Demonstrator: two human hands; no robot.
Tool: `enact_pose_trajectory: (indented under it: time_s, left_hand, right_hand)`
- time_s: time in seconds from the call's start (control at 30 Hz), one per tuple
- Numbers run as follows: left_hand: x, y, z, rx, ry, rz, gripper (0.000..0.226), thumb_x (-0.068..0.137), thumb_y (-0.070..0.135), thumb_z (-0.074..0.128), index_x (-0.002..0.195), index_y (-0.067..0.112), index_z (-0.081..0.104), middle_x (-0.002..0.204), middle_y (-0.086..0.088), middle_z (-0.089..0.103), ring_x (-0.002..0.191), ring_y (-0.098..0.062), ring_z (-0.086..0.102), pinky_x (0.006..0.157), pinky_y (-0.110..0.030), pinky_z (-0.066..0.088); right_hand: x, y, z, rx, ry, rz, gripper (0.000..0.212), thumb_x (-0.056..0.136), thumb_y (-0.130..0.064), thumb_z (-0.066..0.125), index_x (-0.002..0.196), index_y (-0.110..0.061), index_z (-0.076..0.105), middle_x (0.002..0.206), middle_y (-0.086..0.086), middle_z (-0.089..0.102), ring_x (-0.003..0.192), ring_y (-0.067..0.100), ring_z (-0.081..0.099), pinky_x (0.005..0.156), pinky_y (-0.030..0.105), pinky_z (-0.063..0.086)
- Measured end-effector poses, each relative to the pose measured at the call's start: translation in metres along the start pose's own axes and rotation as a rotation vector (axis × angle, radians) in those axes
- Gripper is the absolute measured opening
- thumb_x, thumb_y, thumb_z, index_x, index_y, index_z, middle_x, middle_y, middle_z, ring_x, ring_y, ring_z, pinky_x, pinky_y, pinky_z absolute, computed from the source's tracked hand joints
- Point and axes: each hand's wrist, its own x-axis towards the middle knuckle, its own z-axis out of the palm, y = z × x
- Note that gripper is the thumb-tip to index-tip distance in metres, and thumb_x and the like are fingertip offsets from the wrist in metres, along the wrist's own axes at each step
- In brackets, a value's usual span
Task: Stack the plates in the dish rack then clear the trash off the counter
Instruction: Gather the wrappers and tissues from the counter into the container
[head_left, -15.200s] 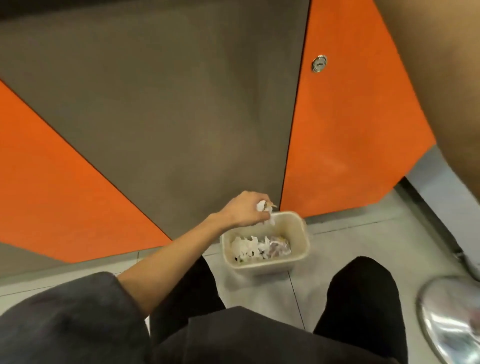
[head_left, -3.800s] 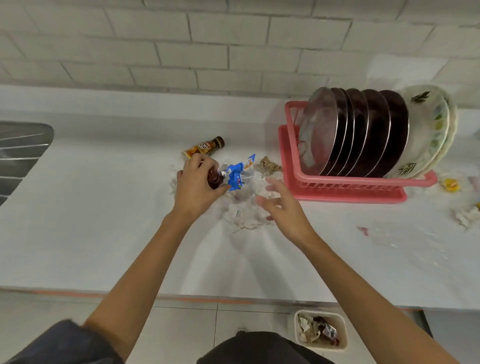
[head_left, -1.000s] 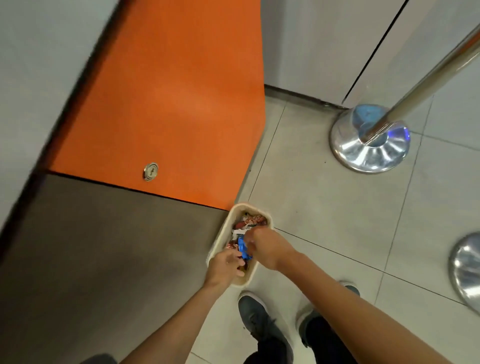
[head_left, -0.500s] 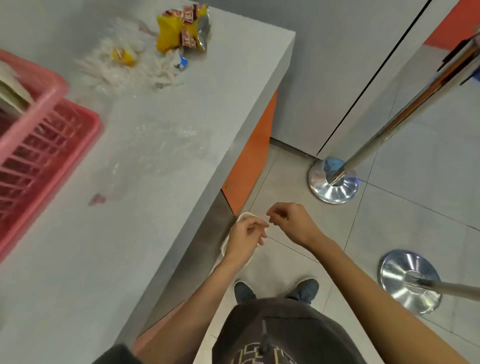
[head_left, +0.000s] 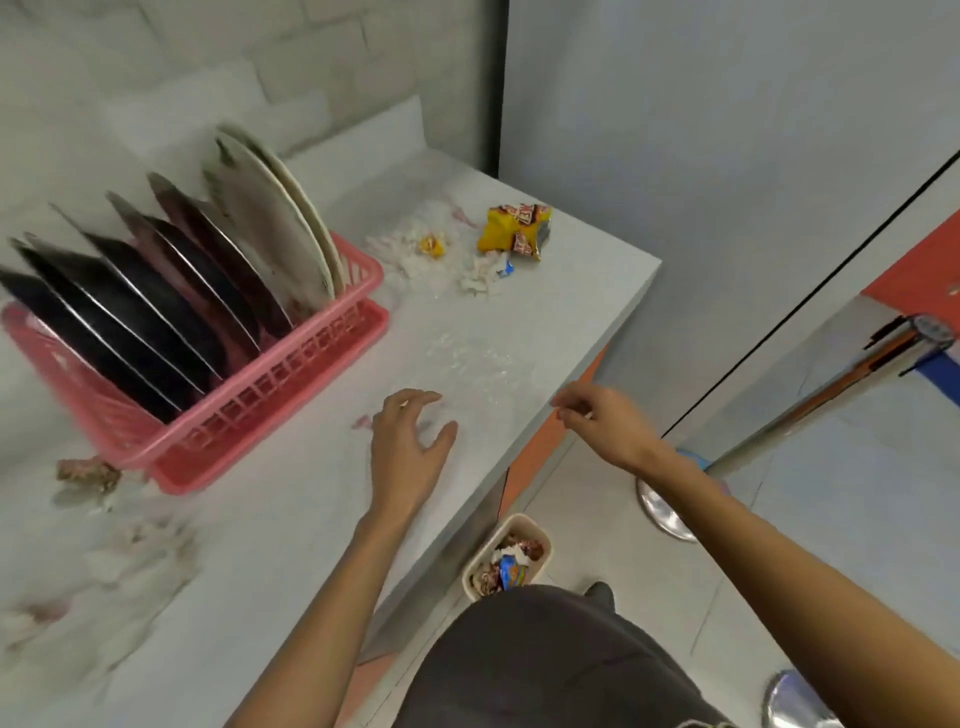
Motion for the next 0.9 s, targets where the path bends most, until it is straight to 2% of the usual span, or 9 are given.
enact_pose_trajectory:
  time_s: [0.17, 0.27, 0.33, 0.4, 0.47, 0.53, 0.63, 0.77, 0.9]
  left_hand:
    - [0.061, 0.006, 0.032, 0.191, -0.038, -0.239, 0.076, 0.077, 0.066, 0.064, 0.141, 0.032, 0.043, 0.161, -0.003, 0.012, 0.148, -0.028, 0.006, 0.118, -0.052, 0.012]
    - [0.075, -0.010, 0.064, 0.409, -0.051, -0.183, 0.073, 0.078, 0.067, 0.061, 0.140, 0.033, 0.043, 0.160, -0.006, 0.015, 0.149, -0.032, 0.003, 0.118, -0.048, -0.004]
    - [0.083, -0.016, 0.071, 0.390, 0.027, -0.093, 0.046, 0.081, 0.049, 0.067, 0.122, 0.029, 0.058, 0.150, -0.002, 0.037, 0.143, -0.032, 0.024, 0.117, -0.045, 0.012]
    - [0.094, -0.017, 0.071, 0.310, 0.142, -0.082, 0.022, 0.082, 0.025, 0.069, 0.103, 0.021, 0.064, 0.127, 0.000, 0.059, 0.122, -0.031, 0.049, 0.099, -0.043, 0.038]
    - [0.103, -0.014, 0.068, 0.198, 0.254, -0.132, 0.018, 0.084, 0.008, 0.063, 0.100, 0.018, 0.061, 0.108, -0.001, 0.065, 0.102, -0.029, 0.060, 0.086, -0.040, 0.047]
    - [0.106, -0.009, 0.066, 0.109, 0.334, -0.184, 0.033, 0.092, 0.004, 0.053, 0.119, 0.022, 0.059, 0.111, 0.006, 0.062, 0.099, -0.017, 0.061, 0.091, -0.034, 0.048]
    - [0.102, -0.007, 0.070, 0.086, 0.372, -0.212, 0.054, 0.097, -0.001, 0.042, 0.140, 0.030, 0.049, 0.105, 0.010, 0.051, 0.091, -0.007, 0.054, 0.088, -0.021, 0.045]
    - [0.106, -0.006, 0.072, 0.022, 0.516, -0.247, 0.048, 0.086, -0.018, 0.042, 0.103, 0.017, 0.070, 0.098, 0.003, 0.050, 0.091, -0.008, 0.055, 0.091, -0.016, 0.042]
    - [0.107, -0.003, 0.070, -0.041, 0.624, -0.317, 0.028, 0.087, 0.001, 0.040, 0.082, 0.020, 0.059, 0.093, 0.004, 0.051, 0.088, 0.007, 0.052, 0.079, -0.018, 0.041]
  right_hand:
    - [0.033, -0.007, 0.004, -0.049, -0.082, 0.034, 0.020, 0.089, -0.008, 0.055, 0.101, -0.013, 0.071, 0.086, -0.007, 0.064, 0.072, -0.002, 0.056, 0.057, 0.003, 0.037]
    - [0.054, -0.004, -0.010, -0.045, -0.086, 0.049, 0.020, 0.088, -0.006, 0.054, 0.097, -0.014, 0.071, 0.078, -0.009, 0.063, 0.069, 0.006, 0.057, 0.057, 0.008, 0.036]
    - [0.076, -0.002, -0.027, -0.035, -0.080, 0.028, 0.020, 0.089, -0.006, 0.054, 0.094, -0.015, 0.070, 0.080, -0.006, 0.065, 0.070, 0.005, 0.058, 0.060, 0.015, 0.040]
    - [0.105, -0.005, -0.041, -0.044, -0.064, -0.017, 0.018, 0.090, -0.007, 0.054, 0.094, -0.015, 0.070, 0.087, 0.001, 0.070, 0.076, 0.014, 0.062, 0.062, 0.020, 0.044]
    - [0.138, -0.014, -0.049, -0.059, -0.068, -0.073, 0.019, 0.092, -0.009, 0.053, 0.098, -0.014, 0.070, 0.096, 0.004, 0.071, 0.081, 0.017, 0.064, 0.063, 0.016, 0.044]
    - [0.174, -0.027, -0.049, -0.060, -0.064, -0.133, 0.020, 0.093, -0.011, 0.054, 0.107, -0.013, 0.068, 0.109, 0.004, 0.067, 0.081, 0.013, 0.061, 0.064, 0.014, 0.043]
    - [0.230, -0.047, -0.038, -0.171, -0.047, -0.237, 0.045, 0.093, -0.027, 0.058, 0.134, -0.012, 0.050, 0.138, 0.011, 0.046, 0.110, 0.027, 0.057, 0.089, 0.032, 0.047]
    - [0.301, -0.074, -0.019, -0.588, -0.052, -0.330, 0.089, 0.090, -0.057, 0.051, 0.153, -0.010, 0.010, 0.158, 0.018, 0.013, 0.143, 0.038, 0.021, 0.113, 0.050, 0.025]
    - [0.343, -0.086, 0.004, -0.748, -0.164, -0.338, 0.102, 0.083, -0.063, 0.057, 0.152, -0.006, 0.008, 0.151, 0.021, 0.027, 0.140, 0.040, 0.026, 0.113, 0.053, 0.020]
